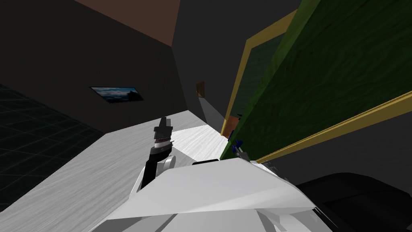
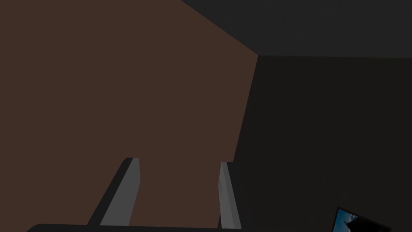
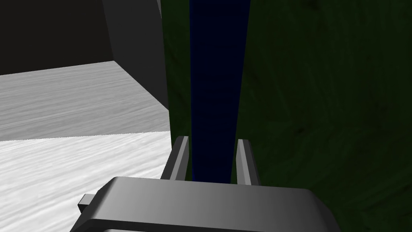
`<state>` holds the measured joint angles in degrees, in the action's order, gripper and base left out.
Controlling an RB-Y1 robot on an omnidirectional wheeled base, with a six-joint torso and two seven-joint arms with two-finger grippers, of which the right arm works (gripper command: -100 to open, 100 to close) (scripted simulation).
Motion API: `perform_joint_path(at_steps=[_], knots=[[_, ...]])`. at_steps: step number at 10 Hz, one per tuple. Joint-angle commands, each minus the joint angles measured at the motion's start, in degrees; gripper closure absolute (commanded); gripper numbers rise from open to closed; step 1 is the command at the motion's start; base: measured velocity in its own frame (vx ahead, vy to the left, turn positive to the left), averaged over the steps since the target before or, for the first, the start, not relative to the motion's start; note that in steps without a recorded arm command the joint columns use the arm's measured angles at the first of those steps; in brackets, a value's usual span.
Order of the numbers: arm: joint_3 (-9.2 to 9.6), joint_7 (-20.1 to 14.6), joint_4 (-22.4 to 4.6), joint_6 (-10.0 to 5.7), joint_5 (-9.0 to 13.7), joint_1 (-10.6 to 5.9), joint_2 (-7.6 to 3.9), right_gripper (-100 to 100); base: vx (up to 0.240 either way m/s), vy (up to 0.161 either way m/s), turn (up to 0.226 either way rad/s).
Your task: Pull the door open
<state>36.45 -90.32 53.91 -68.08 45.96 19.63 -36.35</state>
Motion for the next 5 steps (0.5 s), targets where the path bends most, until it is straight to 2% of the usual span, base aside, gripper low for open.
perform_joint_path(at_steps=[1, 3, 4, 5], knots=[[0.64, -0.8, -0.7, -0.61, -0.4, -0.03, -0.24, 100, -0.186, -0.020, 0.112], [1.19, -1.6, -1.5, -1.28, -0.8, -0.27, -0.62, 100, -0.217, -0.041, 0.106], [0.89, -1.3, -1.1, -1.03, -0.6, -0.28, -0.57, 100, -0.098, -0.013, 0.021], [1.29, -1.8, -1.7, -1.40, -0.9, -0.41, -0.71, 100, -0.131, -0.017, 0.125]])
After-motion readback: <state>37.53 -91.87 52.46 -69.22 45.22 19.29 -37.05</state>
